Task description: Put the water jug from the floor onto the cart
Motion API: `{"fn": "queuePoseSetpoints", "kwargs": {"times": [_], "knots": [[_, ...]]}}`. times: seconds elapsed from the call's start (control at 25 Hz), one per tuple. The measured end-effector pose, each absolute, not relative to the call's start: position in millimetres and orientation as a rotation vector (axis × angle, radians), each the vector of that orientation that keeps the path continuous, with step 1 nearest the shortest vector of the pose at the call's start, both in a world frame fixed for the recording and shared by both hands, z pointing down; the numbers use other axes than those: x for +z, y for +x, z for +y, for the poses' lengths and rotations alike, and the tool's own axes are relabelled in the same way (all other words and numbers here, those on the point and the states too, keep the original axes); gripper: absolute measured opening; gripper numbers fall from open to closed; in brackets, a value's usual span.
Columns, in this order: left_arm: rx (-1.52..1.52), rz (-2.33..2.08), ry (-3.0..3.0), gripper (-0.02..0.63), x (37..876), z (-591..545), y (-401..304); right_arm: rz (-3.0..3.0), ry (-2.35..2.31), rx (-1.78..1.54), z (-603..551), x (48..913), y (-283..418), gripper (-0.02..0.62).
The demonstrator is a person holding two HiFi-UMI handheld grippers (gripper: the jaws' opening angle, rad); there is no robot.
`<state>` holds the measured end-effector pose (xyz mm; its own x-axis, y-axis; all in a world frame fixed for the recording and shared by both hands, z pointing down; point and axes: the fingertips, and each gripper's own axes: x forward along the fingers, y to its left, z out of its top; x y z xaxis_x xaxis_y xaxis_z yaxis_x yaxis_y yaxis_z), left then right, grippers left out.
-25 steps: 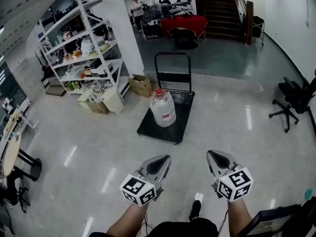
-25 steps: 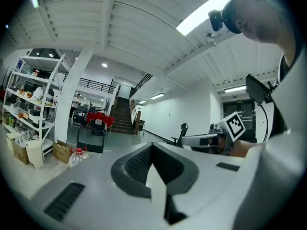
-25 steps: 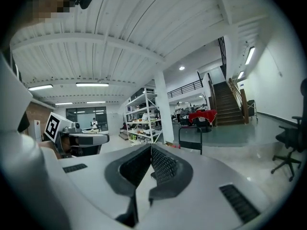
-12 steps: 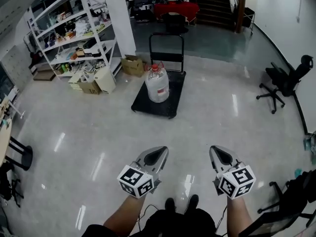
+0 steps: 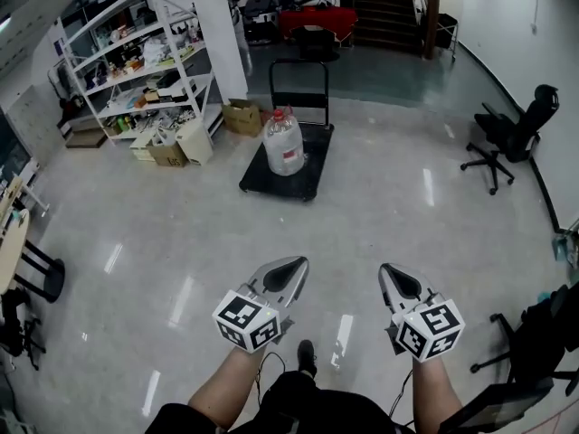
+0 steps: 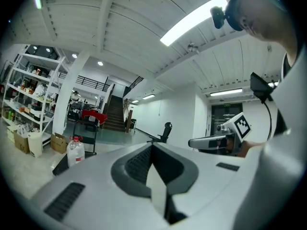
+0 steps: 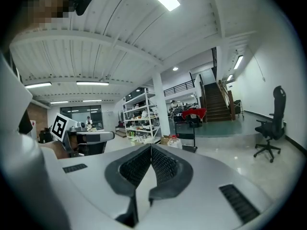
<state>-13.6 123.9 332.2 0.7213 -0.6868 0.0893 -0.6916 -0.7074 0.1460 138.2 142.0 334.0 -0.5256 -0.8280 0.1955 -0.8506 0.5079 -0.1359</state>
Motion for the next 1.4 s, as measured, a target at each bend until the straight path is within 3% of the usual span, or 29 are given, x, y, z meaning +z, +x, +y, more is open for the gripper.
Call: {"fn": "queuePoseSetpoints", "kwargs": {"times": [0.4, 0.76, 1.4], "knots": [[0.169, -1.159, 2.694, 0.000, 326.9, 267.3, 11.0, -2.655, 1.494, 0.390, 272.8, 329.6, 189.4, 0.003], [0.165, -1.092, 2.739, 0.000, 331.5, 352.7, -13.6, -2.638, 1.536, 0.354, 361.2, 331.9, 153.0, 0.003], [0.044, -0.939, 2.771, 0.000, 334.8, 508.1, -136.9, -2.465, 1.715, 0.352, 544.6, 327.6, 53.1, 0.003]]}}
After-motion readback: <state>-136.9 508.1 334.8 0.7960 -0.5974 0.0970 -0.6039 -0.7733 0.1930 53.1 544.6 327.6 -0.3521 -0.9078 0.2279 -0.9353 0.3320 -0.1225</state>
